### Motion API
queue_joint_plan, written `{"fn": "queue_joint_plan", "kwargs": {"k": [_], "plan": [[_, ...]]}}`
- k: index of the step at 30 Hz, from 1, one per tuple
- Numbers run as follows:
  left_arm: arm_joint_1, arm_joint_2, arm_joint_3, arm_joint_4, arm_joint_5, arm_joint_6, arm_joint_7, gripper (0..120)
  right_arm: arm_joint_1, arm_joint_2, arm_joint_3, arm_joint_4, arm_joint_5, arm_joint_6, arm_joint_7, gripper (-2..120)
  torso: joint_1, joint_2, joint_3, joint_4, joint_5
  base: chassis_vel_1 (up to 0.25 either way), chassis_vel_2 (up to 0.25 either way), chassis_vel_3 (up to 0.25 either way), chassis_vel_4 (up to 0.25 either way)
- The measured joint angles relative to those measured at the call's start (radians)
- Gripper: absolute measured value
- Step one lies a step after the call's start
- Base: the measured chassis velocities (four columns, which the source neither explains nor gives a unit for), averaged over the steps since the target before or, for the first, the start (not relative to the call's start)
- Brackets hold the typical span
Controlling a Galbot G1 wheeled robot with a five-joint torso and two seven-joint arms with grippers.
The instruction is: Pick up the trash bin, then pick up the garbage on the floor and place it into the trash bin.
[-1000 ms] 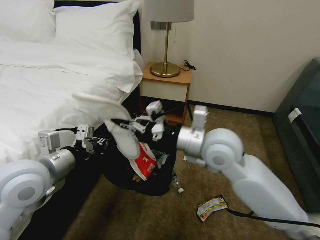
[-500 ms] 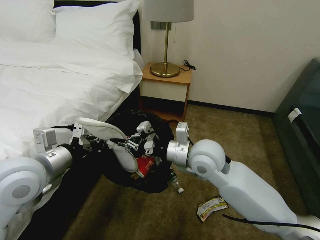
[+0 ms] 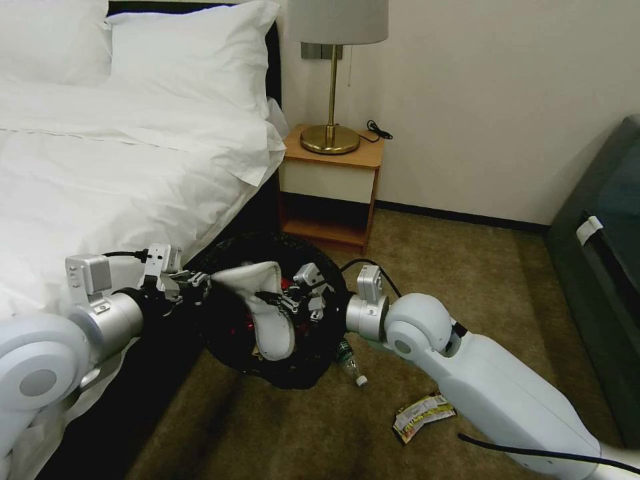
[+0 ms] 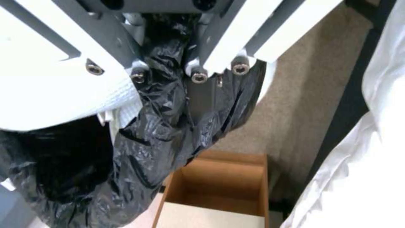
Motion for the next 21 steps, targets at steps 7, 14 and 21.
{"fn": "queue_joint_plan", "kwargs": {"k": [7,14,21], "plan": [[0.007,-0.006,0.001,-0.003,0.001,0.000,0.000,1,0.006,-0.002,0.019,0.003,0.010,-0.004,0.008,2,0.000,0.000,0.000,0.0000,-0.0001,0.000,0.000,0.000,0.000],[0.000,-0.009,0.006,-0.004,0.001,0.000,0.003,1,-0.001,-0.009,0.022,0.000,0.002,-0.013,0.036,5,0.000,0.000,0.000,0.0000,-0.0001,0.000,0.000,0.000,0.000],[0.007,-0.010,0.002,-0.004,0.001,0.000,0.008,1,-0.005,-0.004,0.042,0.014,0.032,-0.024,0.087,29,0.000,0.000,0.000,0.0000,-0.0001,0.000,0.000,0.000,0.000]]}}
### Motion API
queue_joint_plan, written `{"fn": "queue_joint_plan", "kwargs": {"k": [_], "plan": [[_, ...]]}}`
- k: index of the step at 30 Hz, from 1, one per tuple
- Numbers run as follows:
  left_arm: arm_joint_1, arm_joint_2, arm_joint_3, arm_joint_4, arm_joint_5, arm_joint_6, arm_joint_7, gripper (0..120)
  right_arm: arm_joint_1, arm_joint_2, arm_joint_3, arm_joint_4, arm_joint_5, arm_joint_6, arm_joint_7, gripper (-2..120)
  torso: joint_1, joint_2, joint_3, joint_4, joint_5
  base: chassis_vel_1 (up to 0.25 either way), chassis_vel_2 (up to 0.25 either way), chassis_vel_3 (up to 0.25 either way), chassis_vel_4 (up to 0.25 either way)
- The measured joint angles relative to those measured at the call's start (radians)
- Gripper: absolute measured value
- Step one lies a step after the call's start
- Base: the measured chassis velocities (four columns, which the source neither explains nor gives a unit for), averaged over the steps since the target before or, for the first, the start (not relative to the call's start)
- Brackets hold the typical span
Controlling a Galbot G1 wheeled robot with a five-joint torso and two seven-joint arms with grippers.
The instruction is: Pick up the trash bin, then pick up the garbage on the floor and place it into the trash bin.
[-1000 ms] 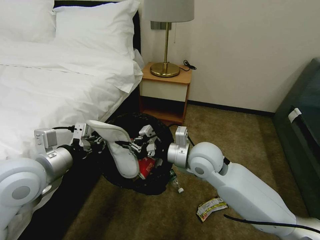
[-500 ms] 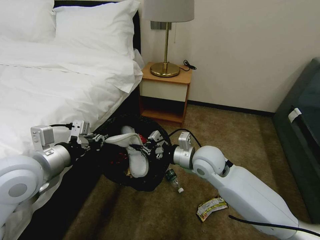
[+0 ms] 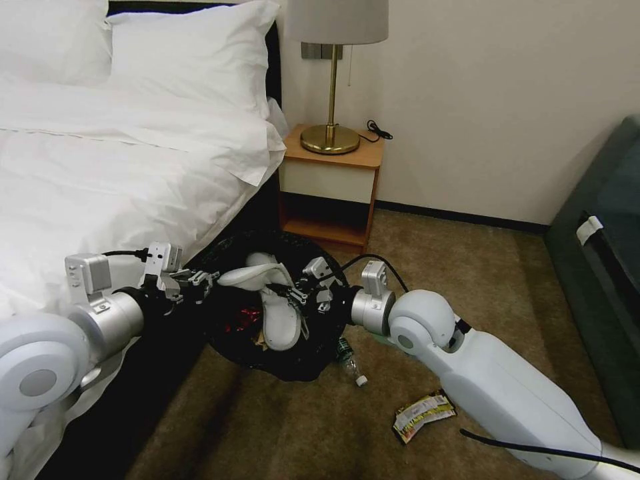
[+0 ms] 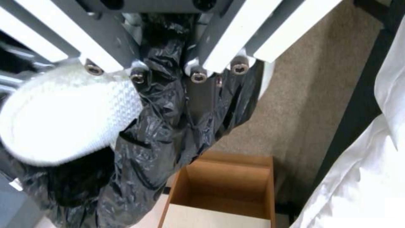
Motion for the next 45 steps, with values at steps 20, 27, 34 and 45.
{"fn": "queue_joint_plan", "kwargs": {"k": [20,27,34,45], "plan": [[-0.007,-0.004,-0.001,0.024,0.016,-0.003,-0.003,1,0.006,-0.047,0.090,0.157,0.142,-0.014,0.060,99,0.000,0.000,0.000,0.0000,0.0001,0.000,0.000,0.000,0.000],[-0.009,-0.017,0.009,0.033,0.026,-0.003,0.004,1,-0.004,-0.050,0.115,0.176,0.168,-0.020,0.069,100,0.000,0.000,0.000,0.0000,0.0000,0.000,0.000,0.000,0.000],[-0.014,-0.018,0.010,0.052,0.037,-0.001,0.010,1,-0.004,-0.053,0.143,0.204,0.211,-0.015,0.074,100,0.000,0.000,0.000,0.0001,0.0000,0.000,0.000,0.000,0.000],[-0.011,-0.021,0.012,0.067,0.046,-0.002,0.021,1,0.004,-0.065,0.254,0.266,0.283,-0.005,0.076,100,0.000,0.000,0.000,0.0000,0.0000,0.000,0.000,0.000,0.000]]}}
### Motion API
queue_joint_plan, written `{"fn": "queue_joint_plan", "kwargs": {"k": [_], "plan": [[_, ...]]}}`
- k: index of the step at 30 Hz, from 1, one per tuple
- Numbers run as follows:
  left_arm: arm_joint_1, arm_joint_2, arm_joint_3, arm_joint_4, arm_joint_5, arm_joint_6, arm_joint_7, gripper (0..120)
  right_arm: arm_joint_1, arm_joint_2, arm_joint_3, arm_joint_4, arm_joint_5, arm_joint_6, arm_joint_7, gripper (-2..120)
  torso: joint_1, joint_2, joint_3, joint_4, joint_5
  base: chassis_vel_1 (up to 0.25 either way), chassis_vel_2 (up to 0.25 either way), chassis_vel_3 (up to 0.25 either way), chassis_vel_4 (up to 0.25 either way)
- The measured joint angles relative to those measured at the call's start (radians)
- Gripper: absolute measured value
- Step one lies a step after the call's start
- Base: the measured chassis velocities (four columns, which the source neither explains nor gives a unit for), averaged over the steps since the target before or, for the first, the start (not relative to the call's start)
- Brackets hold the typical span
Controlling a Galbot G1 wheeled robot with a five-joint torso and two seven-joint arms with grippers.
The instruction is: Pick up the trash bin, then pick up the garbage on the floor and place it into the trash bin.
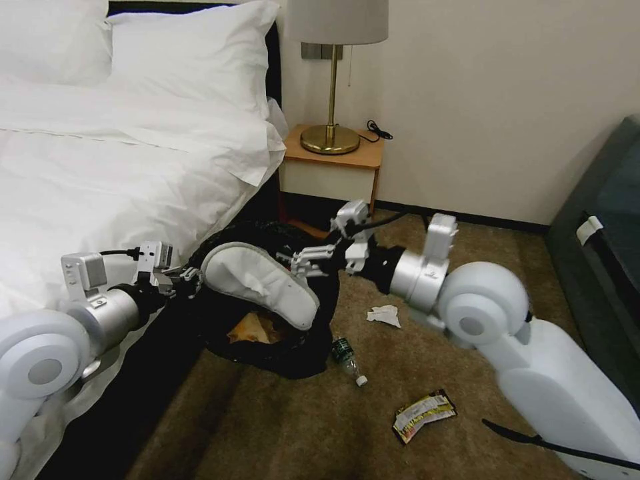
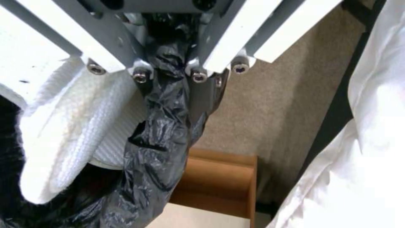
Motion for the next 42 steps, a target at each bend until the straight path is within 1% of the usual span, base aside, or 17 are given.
{"fn": "queue_joint_plan", "kwargs": {"k": [6,10,12,16,17,18,20,21,24,26,30,31,34,36,37,39,42], "plan": [[-0.001,-0.001,-0.003,0.004,0.000,0.000,0.000,1,-0.008,-0.032,0.135,0.023,0.068,0.007,0.056,100,0.000,0.000,0.000,0.0000,0.0000,0.000,0.000,0.000,0.000],[0.000,-0.004,-0.010,0.005,0.001,0.001,0.000,1,-0.034,-0.053,0.174,0.020,0.073,0.008,0.086,100,0.000,0.000,0.000,0.0000,0.0000,0.000,0.000,0.000,0.000],[0.001,-0.006,-0.019,0.005,0.001,0.001,0.000,1,-0.091,-0.076,0.209,0.015,0.074,0.009,0.141,100,0.000,0.000,0.000,-0.0001,0.0001,0.000,0.000,0.000,0.000],[0.002,-0.006,-0.026,0.005,0.001,0.001,0.000,1,-0.149,-0.086,0.227,0.011,0.063,0.009,0.179,100,0.000,0.000,0.000,-0.0001,0.0000,0.000,0.000,0.000,0.000],[-0.001,-0.009,-0.031,0.005,0.000,0.001,0.000,1,-0.189,-0.088,0.233,0.011,0.059,0.005,0.229,100,0.000,0.000,0.000,0.0000,0.0001,0.000,0.000,0.000,0.000],[-0.001,-0.009,-0.031,0.005,0.000,0.001,0.000,1,-0.189,-0.088,0.233,0.011,0.059,0.005,0.229,100,0.000,0.000,0.000,0.0000,0.0001,0.000,0.000,0.000,0.000],[-0.007,-0.013,-0.039,0.002,-0.005,0.001,-0.003,1,-0.256,-0.089,0.251,0.019,0.063,-0.003,0.316,100,0.000,0.000,0.000,-0.0001,0.0000,0.000,0.000,0.000,0.000],[-0.006,-0.013,-0.043,-0.002,-0.007,0.001,-0.003,1,-0.290,-0.091,0.267,0.021,0.061,-0.010,0.332,100,0.000,0.000,0.000,0.0000,0.0000,0.000,0.000,0.000,0.000],[-0.001,-0.012,-0.048,-0.011,-0.011,0.001,-0.004,1,-0.334,-0.096,0.289,0.022,0.046,-0.017,0.336,100,0.000,0.000,0.000,0.0000,0.0001,0.000,0.000,0.000,0.000],[0.006,-0.007,-0.056,-0.019,-0.017,0.001,-0.004,1,-0.434,-0.110,0.339,0.023,0.000,-0.022,0.316,100,0.000,0.000,0.000,0.0000,0.0001,0.000,0.000,0.000,0.000],[0.006,-0.006,-0.058,-0.022,-0.018,0.001,-0.005,1,-0.512,-0.115,0.370,0.024,-0.031,-0.023,0.304,100,0.000,0.000,0.000,-0.0001,0.0000,0.000,0.000,0.000,0.000],[0.006,-0.007,-0.058,-0.027,-0.020,0.001,-0.006,1,-0.590,-0.109,0.391,0.028,-0.050,-0.025,0.310,100,0.000,0.000,0.000,-0.0001,0.0000,0.000,0.000,0.000,0.000],[0.007,-0.008,-0.058,-0.033,-0.021,0.001,-0.008,1,-0.646,-0.095,0.407,0.029,-0.068,-0.030,0.327,100,0.000,0.000,0.000,-0.0001,0.0000,0.000,0.000,0.000,0.000],[0.009,-0.008,-0.058,-0.040,-0.024,0.001,-0.011,1,-0.720,-0.073,0.433,0.029,-0.093,-0.038,0.344,100,0.000,0.000,0.000,0.0000,0.0001,0.000,0.000,0.000,0.000],[0.009,-0.008,-0.058,-0.040,-0.024,0.001,-0.011,1,-0.720,-0.073,0.433,0.029,-0.093,-0.038,0.344,100,0.000,0.000,0.000,0.0000,0.0001,0.000,0.000,0.000,0.000],[0.010,-0.006,-0.058,-0.046,-0.029,0.001,-0.015,1,-0.802,-0.052,0.467,0.027,-0.121,-0.048,0.348,100,0.000,0.000,0.000,0.0000,-0.0001,0.000,0.000,0.000,0.000],[0.011,-0.005,-0.059,-0.050,-0.029,0.001,-0.016,1,-0.823,-0.046,0.474,0.027,-0.124,-0.049,0.348,100,0.000,0.000,0.000,-0.0002,0.0000,0.000,0.000,0.000,0.000]]}}
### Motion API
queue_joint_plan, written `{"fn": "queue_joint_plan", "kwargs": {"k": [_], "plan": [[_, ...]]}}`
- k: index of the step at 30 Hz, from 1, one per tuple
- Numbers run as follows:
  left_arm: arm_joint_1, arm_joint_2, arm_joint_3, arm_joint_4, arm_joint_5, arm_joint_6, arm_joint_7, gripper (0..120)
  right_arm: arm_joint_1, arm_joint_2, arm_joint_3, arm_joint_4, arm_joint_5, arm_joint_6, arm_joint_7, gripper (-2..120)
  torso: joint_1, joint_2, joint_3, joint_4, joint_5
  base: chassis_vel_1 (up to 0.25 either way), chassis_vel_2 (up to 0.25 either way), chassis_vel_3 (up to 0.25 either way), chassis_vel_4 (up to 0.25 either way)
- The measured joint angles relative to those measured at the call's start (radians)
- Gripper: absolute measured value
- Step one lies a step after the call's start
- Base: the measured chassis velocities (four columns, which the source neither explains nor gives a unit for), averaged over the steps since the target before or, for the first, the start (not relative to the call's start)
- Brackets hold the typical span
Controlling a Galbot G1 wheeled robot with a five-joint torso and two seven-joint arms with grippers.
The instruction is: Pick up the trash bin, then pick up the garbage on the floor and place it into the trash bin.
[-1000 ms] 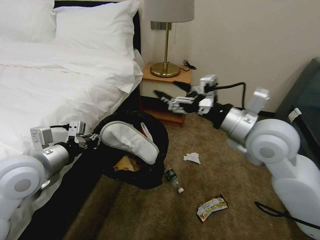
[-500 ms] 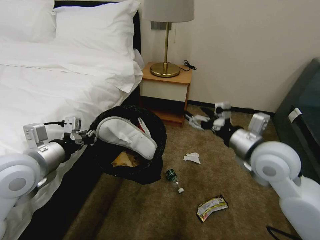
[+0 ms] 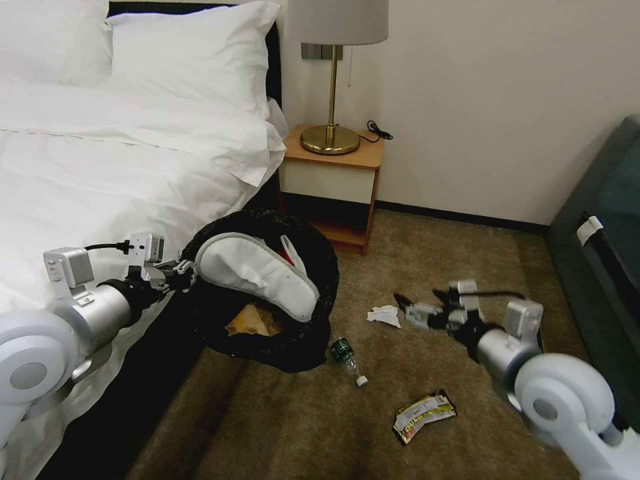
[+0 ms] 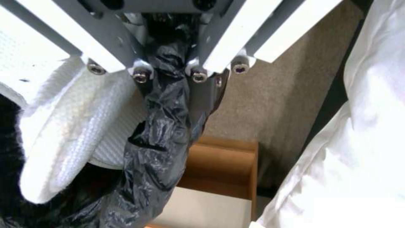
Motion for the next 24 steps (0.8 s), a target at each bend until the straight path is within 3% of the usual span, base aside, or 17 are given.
{"fn": "queue_joint_plan", "kwargs": {"k": [14,24], "plan": [[-0.002,-0.004,-0.004,-0.012,-0.002,0.000,-0.001,1,-0.142,0.140,-0.025,-0.153,-0.128,0.044,0.033,100,0.000,0.000,0.000,0.0001,0.0000,0.000,0.000,0.000,0.000],[-0.008,0.003,-0.007,-0.012,-0.007,0.000,-0.001,1,-0.135,0.247,-0.057,-0.239,-0.146,0.074,0.076,100,0.000,0.000,0.000,0.0003,0.0000,0.000,0.000,0.000,0.000]]}}
